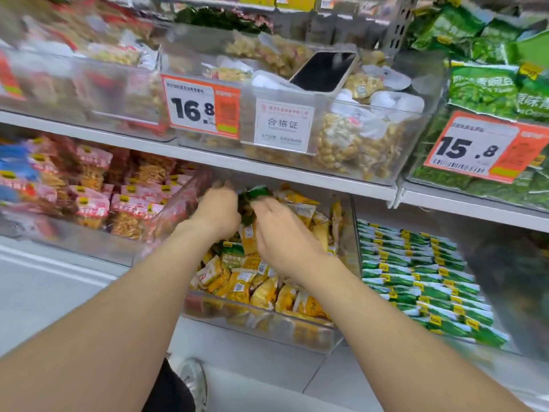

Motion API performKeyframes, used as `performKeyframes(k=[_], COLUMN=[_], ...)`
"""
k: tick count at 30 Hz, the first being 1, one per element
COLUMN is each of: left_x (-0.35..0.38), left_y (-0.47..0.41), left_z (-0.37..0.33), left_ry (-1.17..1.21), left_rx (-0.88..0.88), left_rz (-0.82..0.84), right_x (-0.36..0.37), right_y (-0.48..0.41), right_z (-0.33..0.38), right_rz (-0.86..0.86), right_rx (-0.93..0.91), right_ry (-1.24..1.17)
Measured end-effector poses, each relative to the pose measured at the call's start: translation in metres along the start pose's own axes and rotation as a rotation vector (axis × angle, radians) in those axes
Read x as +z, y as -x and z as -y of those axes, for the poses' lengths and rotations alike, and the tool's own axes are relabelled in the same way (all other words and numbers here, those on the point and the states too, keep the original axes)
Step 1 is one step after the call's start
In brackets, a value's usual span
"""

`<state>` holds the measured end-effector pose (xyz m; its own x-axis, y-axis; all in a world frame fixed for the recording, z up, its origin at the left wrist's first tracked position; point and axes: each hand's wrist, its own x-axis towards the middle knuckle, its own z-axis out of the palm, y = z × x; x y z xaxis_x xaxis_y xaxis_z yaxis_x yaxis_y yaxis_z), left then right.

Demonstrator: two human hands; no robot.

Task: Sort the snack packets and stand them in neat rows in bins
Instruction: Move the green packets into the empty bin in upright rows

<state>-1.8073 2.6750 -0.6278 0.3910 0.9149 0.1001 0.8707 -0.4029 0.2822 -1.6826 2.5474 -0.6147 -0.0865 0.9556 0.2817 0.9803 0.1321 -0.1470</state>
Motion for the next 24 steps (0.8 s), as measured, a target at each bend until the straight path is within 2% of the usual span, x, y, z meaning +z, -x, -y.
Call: performKeyframes(k=[7,14,18,24], left_x=[0.014,0.009,0.006,-0.022], left_y=[-0.024,-0.017,-0.014,0.006], left_z=[0.030,0.015,0.017,0.008], left_ry=[0.084,0.037,0.013,0.230], left_rx=[-0.004,0.015,0.018,0.130], left_rz=[-0.014,-0.005,-0.013,-0.063], right_x=[0.019,0.035,0.039,0.018], right_y=[-0.037,-0.053,-0.053,-0.027], right_z=[-0.002,-0.016,-0.023,-0.014], right_rz=[-0.005,0.059,-0.070,-0.219], right_rx=[0.043,0.189,0.186,0.151], right_ry=[0.195,0.258,0.272,0.112])
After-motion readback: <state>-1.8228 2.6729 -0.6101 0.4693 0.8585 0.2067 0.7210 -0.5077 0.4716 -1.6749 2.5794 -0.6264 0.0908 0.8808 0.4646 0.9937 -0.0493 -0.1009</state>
